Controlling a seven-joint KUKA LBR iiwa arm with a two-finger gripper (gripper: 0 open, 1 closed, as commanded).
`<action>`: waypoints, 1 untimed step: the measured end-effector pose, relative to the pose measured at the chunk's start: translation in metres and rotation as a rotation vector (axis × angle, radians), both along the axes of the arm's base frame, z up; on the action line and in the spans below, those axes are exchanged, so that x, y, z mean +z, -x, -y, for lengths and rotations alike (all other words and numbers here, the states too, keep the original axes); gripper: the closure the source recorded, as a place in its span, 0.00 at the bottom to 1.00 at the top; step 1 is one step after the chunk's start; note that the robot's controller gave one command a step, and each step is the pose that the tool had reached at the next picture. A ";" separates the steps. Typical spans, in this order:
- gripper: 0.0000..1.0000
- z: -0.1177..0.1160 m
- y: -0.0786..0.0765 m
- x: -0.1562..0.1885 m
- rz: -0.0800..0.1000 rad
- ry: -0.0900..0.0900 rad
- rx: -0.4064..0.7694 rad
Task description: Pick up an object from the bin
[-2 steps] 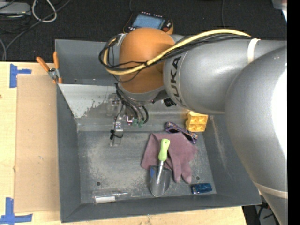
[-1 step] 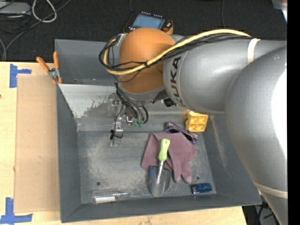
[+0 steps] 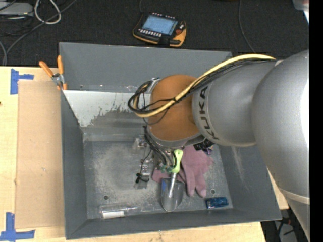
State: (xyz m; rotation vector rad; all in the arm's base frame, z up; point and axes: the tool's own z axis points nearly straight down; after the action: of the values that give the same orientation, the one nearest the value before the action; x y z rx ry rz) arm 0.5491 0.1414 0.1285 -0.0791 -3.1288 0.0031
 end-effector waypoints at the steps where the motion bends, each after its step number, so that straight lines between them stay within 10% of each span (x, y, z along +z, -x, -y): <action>1: 0.00 0.014 -0.030 0.006 0.027 -0.008 -0.013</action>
Offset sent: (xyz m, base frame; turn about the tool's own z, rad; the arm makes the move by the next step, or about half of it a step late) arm -0.0282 -0.0744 -0.0197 0.0085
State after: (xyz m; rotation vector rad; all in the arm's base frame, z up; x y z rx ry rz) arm 0.5787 0.1269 0.1346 -0.1008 -3.1551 -0.0109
